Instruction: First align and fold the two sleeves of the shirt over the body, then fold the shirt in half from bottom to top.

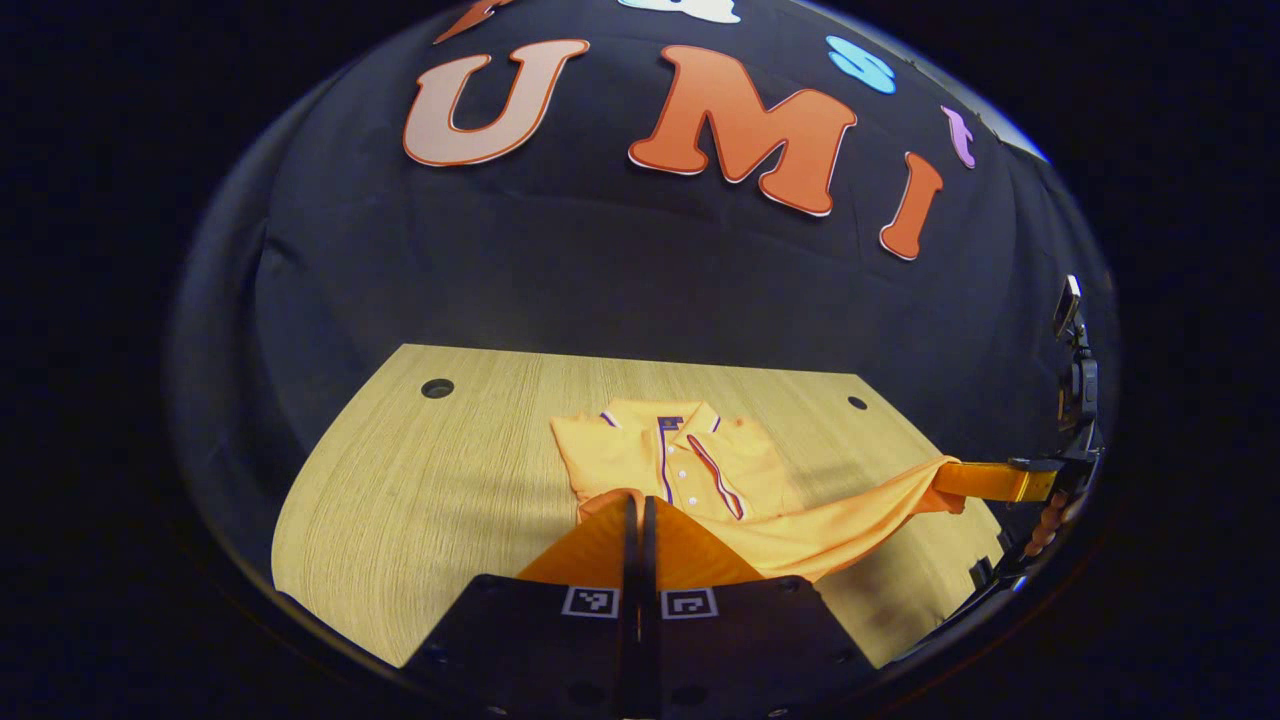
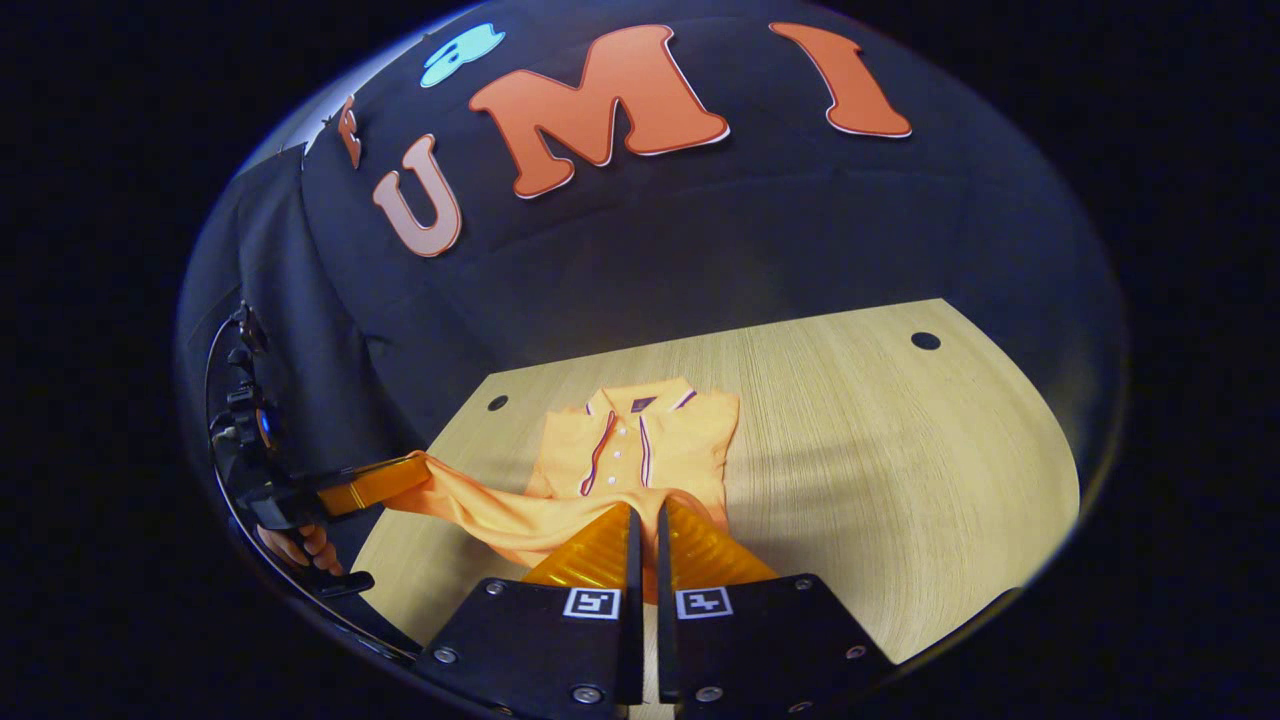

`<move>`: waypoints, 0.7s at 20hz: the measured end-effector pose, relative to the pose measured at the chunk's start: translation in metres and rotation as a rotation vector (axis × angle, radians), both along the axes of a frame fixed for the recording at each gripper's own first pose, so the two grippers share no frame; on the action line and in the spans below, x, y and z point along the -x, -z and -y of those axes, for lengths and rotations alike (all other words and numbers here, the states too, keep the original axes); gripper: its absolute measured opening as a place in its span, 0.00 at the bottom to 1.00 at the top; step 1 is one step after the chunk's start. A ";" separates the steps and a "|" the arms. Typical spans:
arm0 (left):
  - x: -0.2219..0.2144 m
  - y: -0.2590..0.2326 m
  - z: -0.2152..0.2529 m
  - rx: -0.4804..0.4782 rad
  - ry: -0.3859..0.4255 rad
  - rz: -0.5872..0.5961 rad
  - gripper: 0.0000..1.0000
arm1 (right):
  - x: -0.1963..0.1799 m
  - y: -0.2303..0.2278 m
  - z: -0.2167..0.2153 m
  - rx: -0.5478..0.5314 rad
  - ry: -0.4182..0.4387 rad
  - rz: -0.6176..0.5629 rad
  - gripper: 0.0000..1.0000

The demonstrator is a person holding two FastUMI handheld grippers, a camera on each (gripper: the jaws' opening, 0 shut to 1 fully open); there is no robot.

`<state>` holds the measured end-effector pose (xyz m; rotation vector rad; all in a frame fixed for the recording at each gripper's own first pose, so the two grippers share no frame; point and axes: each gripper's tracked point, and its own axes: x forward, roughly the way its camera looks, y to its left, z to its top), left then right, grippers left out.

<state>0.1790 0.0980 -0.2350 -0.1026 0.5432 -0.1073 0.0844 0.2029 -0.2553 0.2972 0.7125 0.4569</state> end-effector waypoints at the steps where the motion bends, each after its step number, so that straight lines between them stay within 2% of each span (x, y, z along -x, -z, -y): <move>1: -0.011 0.001 -0.003 -0.005 0.003 0.001 0.01 | -0.011 -0.002 -0.002 0.010 0.002 0.004 0.06; 7: -0.077 0.013 -0.010 0.009 0.017 -0.007 0.01 | -0.073 0.016 -0.015 0.060 -0.001 0.001 0.06; 14: -0.142 0.036 -0.034 0.049 -0.028 -0.040 0.01 | -0.139 0.038 -0.030 0.100 0.011 -0.010 0.06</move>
